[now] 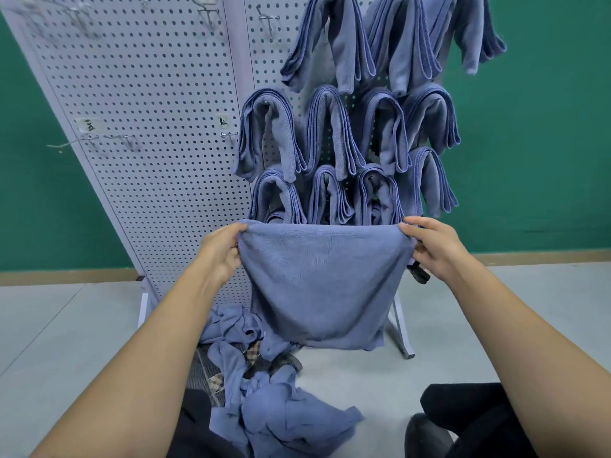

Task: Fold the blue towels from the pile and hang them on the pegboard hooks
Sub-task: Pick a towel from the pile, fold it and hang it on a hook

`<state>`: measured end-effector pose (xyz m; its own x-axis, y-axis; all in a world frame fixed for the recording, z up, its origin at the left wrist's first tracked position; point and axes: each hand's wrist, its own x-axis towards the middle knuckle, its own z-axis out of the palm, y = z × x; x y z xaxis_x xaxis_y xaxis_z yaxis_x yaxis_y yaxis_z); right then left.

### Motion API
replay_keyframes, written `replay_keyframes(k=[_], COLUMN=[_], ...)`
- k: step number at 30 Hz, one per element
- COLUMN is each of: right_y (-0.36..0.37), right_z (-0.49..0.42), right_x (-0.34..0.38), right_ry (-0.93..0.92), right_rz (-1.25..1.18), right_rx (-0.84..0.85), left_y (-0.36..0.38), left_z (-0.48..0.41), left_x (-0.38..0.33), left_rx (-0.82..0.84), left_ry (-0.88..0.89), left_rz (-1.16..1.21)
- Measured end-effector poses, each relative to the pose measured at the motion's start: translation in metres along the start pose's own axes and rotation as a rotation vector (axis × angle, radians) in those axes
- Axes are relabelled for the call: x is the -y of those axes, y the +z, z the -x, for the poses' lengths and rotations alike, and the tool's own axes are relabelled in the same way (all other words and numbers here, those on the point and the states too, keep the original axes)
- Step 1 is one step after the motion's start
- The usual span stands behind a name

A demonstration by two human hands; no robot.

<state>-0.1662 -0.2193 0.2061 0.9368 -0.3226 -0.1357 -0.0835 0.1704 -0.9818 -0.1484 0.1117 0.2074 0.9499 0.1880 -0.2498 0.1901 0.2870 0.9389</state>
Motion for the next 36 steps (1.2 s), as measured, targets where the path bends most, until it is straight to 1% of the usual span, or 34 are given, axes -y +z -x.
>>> replay_keyframes(k=[4,10,13,16,19,22,24,27,29,31,33,35,36], right_y=[-0.002,0.001,0.001,0.000,-0.001,-0.002,-0.002,-0.004,-0.007,-0.008,-0.005,0.001,0.004], right_z=[-0.001,-0.002,0.003,0.001,-0.003,0.000,0.002,0.002,0.002,0.005,0.008,0.007,0.007], right_x=[0.000,-0.001,0.002,0.001,-0.003,-0.005,-0.004,-0.001,0.000,0.005,0.011,0.013,0.014], right_ry=[-0.015,-0.024,-0.024,-0.047,-0.120,-0.283,-0.366,-0.416,-0.409,-0.337,-0.206,-0.082,-0.033], right_rz=[0.049,0.058,0.072,0.119,0.251,0.502,0.645,0.733,0.627,0.382,0.127,-0.061,-0.105], right_rx=[0.011,0.043,0.061,0.086,0.078,0.036,-0.005,-0.045,0.008,0.110,0.206,0.228,0.202], left_y=[-0.004,-0.008,-0.010,-0.012,-0.014,-0.017,-0.022,-0.033,-0.038,-0.039,-0.038,-0.037,-0.035], left_z=[-0.001,-0.002,0.001,0.002,0.002,0.002,0.000,-0.004,-0.004,0.001,0.003,0.003,0.003], left_x=[-0.003,-0.005,-0.007,-0.008,-0.006,-0.003,-0.002,-0.006,-0.010,-0.015,-0.020,-0.023,-0.022], left_rx=[0.053,0.034,0.057,0.108,0.099,0.056,0.036,0.045,0.082,0.172,0.238,0.222,0.198], left_ry=[-0.019,0.051,0.096,0.148,0.233,0.364,0.434,0.417,0.384,0.306,0.188,0.043,-0.031], left_rz=[0.030,-0.010,-0.082,-0.235,-0.426,-0.603,-0.675,-0.687,-0.592,-0.345,-0.079,0.045,0.072])
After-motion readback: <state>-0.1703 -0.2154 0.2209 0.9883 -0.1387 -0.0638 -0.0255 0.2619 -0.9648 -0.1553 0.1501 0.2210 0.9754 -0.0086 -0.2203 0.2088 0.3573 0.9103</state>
